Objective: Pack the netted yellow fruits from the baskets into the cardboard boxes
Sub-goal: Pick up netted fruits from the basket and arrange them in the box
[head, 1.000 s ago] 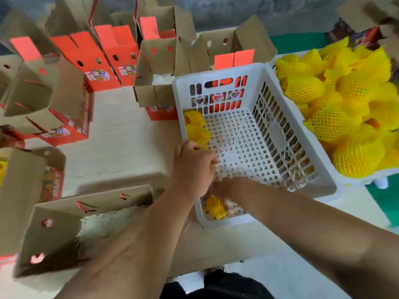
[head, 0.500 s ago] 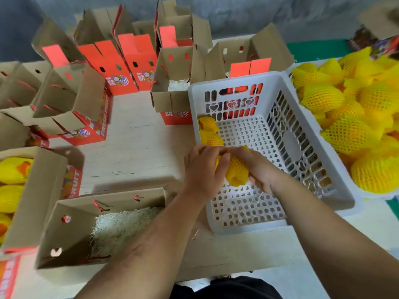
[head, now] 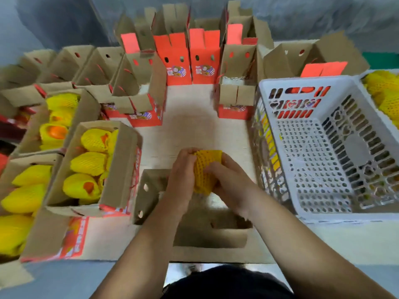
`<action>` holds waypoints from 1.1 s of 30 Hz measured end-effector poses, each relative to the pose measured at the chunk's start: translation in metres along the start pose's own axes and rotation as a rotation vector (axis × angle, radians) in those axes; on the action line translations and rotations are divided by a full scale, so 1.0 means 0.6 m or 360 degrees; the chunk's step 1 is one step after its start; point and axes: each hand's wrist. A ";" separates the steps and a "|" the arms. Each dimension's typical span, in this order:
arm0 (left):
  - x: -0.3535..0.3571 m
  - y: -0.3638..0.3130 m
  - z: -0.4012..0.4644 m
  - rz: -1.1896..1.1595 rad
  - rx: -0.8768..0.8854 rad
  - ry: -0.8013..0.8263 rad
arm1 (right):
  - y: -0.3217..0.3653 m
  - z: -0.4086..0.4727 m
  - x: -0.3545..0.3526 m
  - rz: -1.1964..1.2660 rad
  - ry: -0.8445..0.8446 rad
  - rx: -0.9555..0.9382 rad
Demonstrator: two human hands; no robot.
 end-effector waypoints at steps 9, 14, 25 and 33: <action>-0.180 0.015 0.025 -0.0034 -0.0113 -0.0388 | -0.109 0.117 0.130 -0.1571 0.0202 0.0510; -0.186 0.033 0.025 -0.0168 -0.0220 -0.0307 | -0.123 0.172 0.167 -0.1494 0.0145 0.0700; -0.045 0.039 -0.008 0.0397 0.0075 0.0302 | -0.061 0.041 0.049 -0.0553 -0.0060 0.0237; 0.242 0.060 0.018 0.0413 0.0454 0.0693 | 0.024 -0.028 -0.213 -0.0477 -0.0725 -0.0388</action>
Point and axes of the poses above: each hand's wrist, its own z-axis towards the middle knuckle, its own x-axis out of the palm, y = z × x, and after that the axes turned 15 degrees about -z, right-handed
